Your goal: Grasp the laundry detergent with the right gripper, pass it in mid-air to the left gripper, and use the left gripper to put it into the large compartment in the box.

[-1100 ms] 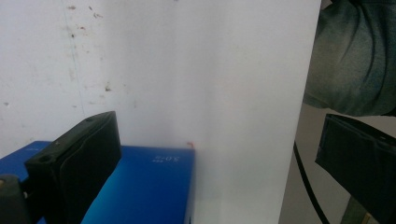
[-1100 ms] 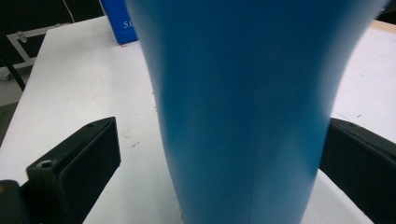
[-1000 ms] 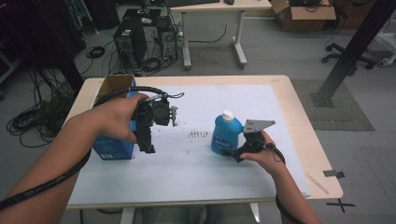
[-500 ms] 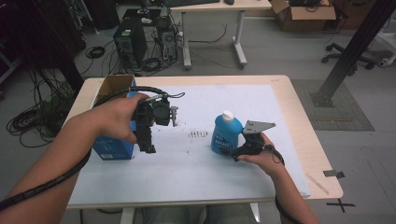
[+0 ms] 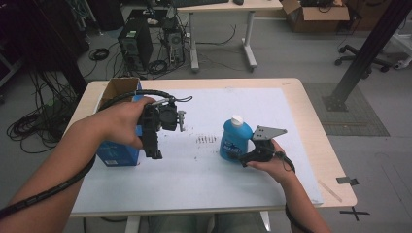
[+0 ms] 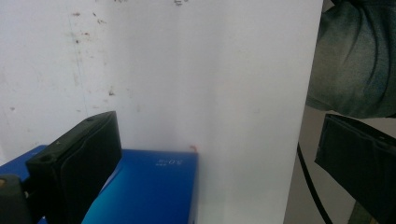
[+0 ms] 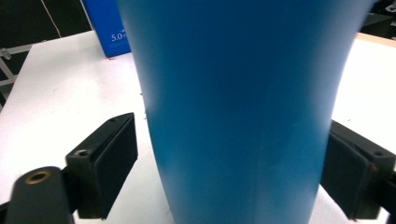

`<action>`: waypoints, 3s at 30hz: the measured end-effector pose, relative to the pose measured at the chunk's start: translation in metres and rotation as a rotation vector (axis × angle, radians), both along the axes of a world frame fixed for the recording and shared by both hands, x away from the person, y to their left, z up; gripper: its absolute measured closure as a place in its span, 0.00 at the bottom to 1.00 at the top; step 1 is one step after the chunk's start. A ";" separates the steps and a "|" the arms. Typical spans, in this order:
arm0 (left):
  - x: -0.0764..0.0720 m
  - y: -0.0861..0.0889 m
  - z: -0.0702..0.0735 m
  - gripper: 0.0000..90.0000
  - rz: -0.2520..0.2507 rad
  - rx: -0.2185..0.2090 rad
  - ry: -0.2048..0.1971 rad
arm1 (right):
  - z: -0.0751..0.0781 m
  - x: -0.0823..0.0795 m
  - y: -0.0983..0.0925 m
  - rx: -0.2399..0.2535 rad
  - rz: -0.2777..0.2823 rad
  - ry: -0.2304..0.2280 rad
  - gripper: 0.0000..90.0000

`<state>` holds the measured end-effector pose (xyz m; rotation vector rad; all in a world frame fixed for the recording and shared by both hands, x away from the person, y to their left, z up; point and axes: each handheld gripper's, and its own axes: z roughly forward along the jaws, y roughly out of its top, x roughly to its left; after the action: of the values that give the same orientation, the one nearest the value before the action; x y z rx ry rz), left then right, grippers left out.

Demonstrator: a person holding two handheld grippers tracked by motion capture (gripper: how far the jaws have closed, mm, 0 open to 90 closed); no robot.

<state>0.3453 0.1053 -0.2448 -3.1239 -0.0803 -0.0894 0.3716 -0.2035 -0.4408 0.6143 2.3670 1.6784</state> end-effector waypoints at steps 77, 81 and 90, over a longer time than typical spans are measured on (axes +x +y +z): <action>-0.008 -0.020 0.016 0.00 -0.032 0.003 0.007 | 0.065 -0.046 0.022 -0.035 0.291 -0.185 0.50; -0.012 -0.025 0.016 0.00 -0.048 0.000 0.014 | 0.063 -0.049 0.028 -0.032 0.314 -0.180 0.50; -0.015 -0.030 0.017 0.00 -0.060 -0.005 0.019 | 0.057 -0.052 0.040 -0.026 0.353 -0.172 0.50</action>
<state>0.3302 0.0750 -0.2281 -3.1317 0.0140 -0.0597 0.3191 -0.1634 -0.3842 0.0412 2.4726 1.7451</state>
